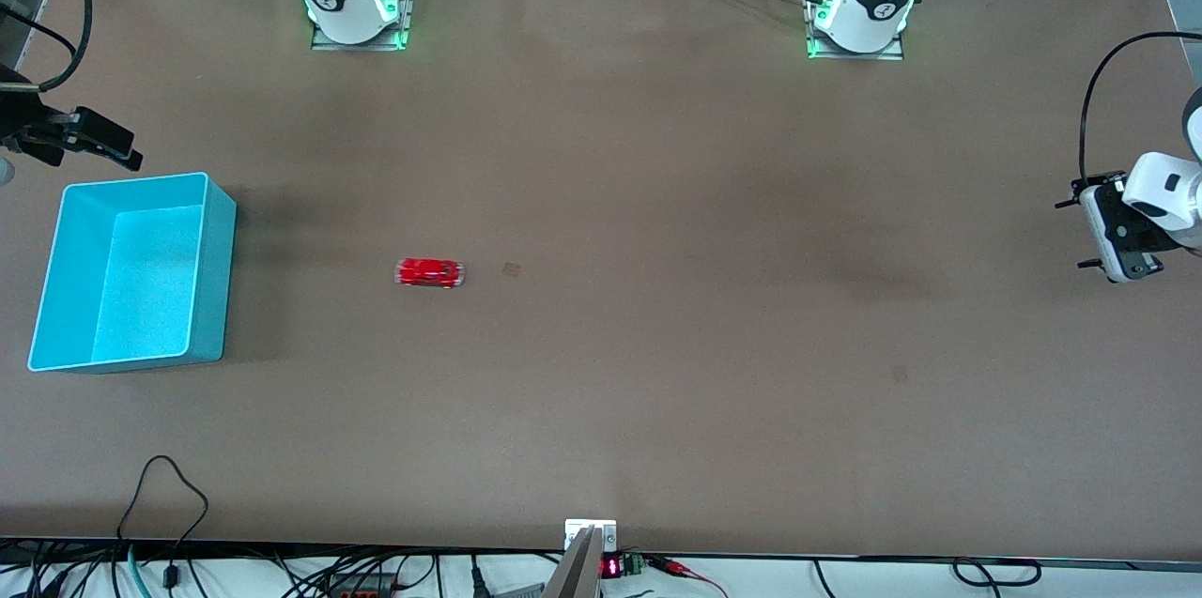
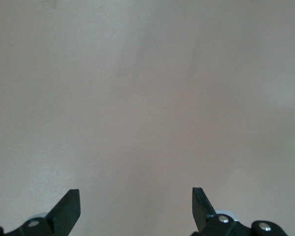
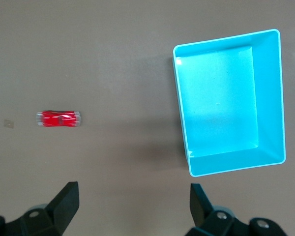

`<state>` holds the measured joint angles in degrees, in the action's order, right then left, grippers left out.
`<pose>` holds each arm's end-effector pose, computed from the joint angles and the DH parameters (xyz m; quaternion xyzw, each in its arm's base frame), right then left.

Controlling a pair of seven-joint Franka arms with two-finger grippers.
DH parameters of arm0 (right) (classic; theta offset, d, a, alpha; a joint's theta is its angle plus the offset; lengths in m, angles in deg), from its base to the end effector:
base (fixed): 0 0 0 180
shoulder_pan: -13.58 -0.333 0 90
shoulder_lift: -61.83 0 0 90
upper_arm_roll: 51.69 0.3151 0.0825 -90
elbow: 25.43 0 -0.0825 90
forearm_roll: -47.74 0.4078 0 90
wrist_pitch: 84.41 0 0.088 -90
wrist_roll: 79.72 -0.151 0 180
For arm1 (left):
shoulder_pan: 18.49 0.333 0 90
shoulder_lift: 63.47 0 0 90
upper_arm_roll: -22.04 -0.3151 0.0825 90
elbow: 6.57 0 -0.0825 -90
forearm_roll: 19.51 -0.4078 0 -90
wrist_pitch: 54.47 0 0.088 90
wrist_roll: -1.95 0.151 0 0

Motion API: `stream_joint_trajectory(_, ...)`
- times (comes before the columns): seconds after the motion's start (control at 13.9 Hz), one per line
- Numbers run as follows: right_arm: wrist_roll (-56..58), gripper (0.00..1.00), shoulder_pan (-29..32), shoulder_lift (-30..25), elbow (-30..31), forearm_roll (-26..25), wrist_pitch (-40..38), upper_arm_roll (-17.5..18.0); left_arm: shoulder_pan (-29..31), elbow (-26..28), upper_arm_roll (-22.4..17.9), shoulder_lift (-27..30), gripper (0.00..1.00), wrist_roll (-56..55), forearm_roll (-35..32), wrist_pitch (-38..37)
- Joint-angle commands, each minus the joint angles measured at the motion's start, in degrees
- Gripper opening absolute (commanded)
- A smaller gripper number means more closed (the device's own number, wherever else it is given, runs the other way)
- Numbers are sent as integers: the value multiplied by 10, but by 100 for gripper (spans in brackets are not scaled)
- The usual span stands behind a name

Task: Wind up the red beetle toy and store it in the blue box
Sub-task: 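Withdraw the left gripper while the right gripper moves toward the car, then lower the right gripper over the rolled red car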

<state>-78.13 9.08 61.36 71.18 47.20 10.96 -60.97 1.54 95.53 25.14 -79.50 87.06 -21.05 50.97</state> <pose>0.5780 -0.0499 0.5349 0.9996 -0.0274 -0.0070 0.0036 0.5895 0.1841 0.3271 0.8204 -0.5610 -0.0732 0.0826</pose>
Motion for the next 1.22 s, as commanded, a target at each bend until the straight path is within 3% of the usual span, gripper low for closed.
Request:
stream_joint_trajectory(0.0,-6,100,-3,-2,6,-7,3,-1,-19,-57,18,5,100,-87,-13,-82)
stream_joint_trajectory(0.5,-6,100,-2,4,6,-4,3,-2,-22,-175,125,5,100,-367,-39,-231)
stream_joint_trajectory(0.86,2,100,-4,43,-8,3,19,-1,-21,-209,198,5,100,-568,-35,-280)
stream_joint_trajectory(1.15,3,100,-36,81,-15,4,66,0,-21,-238,229,6,100,-757,-29,-321)
